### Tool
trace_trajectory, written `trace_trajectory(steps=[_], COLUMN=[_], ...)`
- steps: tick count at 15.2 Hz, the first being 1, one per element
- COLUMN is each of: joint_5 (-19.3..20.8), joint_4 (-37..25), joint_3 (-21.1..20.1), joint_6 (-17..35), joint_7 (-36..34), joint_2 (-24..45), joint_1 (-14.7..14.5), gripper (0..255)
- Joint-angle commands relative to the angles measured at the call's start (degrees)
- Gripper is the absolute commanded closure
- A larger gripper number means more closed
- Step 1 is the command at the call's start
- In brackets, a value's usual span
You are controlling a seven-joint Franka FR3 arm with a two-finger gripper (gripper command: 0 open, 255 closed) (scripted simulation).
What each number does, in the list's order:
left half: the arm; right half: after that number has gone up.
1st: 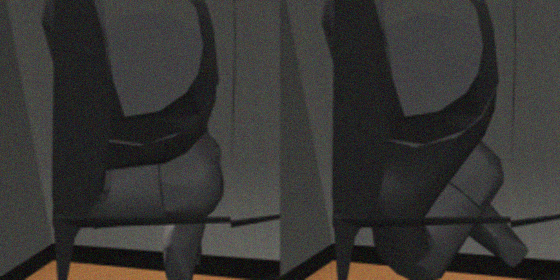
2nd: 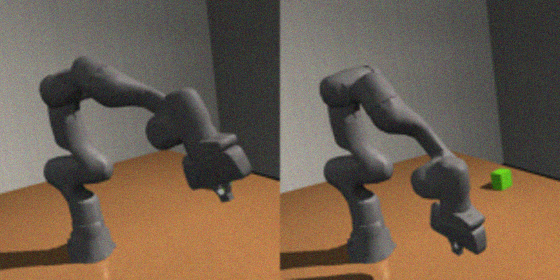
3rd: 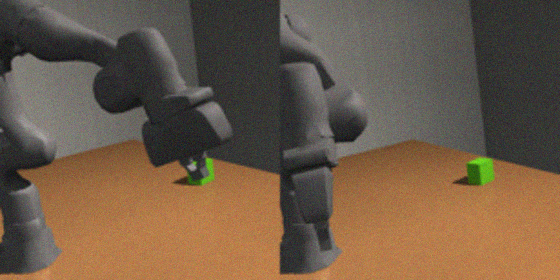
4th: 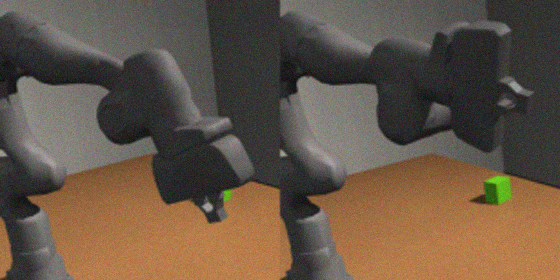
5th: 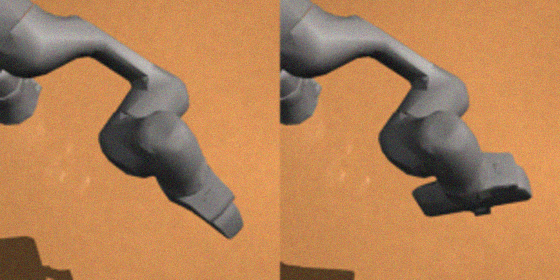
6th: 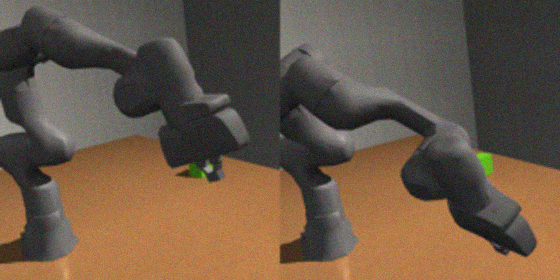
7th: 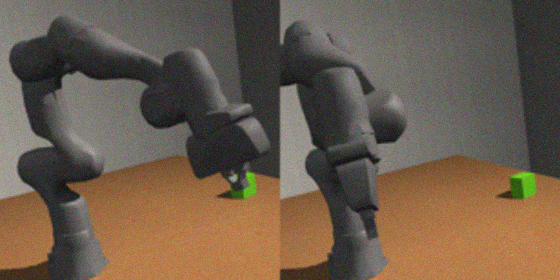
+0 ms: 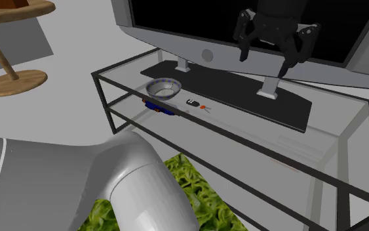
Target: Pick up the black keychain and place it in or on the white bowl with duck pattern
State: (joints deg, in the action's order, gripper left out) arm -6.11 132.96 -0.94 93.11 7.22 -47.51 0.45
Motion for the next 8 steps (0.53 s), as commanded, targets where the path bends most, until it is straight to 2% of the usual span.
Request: trace_trajectory(steps=[1, 8], joint_5=[0.0, -4.9], joint_4=[0.0, 6.53], joint_3=[0.0, -9.71], joint_6=[0.0, 7.08], joint_7=[0.0, -11.48], joint_2=[0.0, 0.89], joint_1=[0.0, -1.12], gripper=[0, 0])
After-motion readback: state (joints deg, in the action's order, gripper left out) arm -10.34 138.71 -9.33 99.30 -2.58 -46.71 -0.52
